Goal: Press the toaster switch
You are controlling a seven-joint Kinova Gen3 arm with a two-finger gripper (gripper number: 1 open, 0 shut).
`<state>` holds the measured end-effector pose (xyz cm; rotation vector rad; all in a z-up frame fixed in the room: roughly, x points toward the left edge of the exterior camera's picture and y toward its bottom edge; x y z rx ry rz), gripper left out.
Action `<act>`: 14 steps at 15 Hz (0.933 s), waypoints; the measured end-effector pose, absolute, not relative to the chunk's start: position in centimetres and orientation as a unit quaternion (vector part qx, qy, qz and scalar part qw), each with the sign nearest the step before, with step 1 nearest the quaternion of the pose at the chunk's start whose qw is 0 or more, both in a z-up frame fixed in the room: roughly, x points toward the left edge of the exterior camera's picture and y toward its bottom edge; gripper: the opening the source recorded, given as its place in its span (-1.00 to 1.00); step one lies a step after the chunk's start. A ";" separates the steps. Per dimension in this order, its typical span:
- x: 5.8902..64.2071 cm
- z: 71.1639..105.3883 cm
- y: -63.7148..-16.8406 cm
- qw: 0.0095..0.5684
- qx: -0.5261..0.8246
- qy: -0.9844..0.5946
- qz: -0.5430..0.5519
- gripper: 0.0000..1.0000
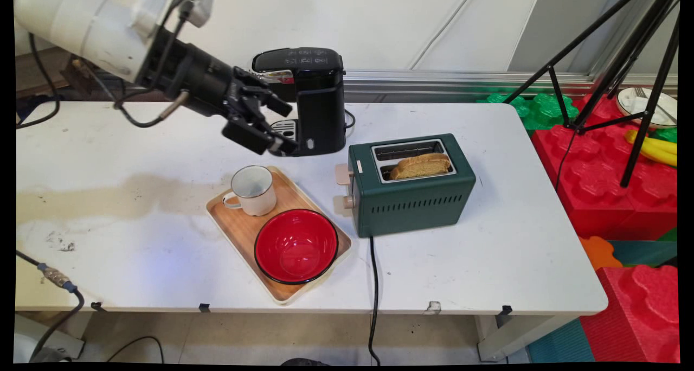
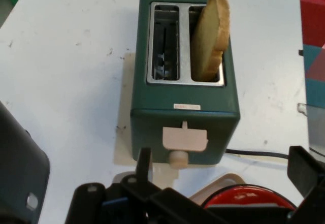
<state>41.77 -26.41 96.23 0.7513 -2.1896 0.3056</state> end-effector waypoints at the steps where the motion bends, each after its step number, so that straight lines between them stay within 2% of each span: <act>1: 41.2 95.9 -26.8 0.390 0.295 -0.863 0.123 1.00; 14: 36.0 91.7 -30.5 0.371 0.291 -0.873 0.127 1.00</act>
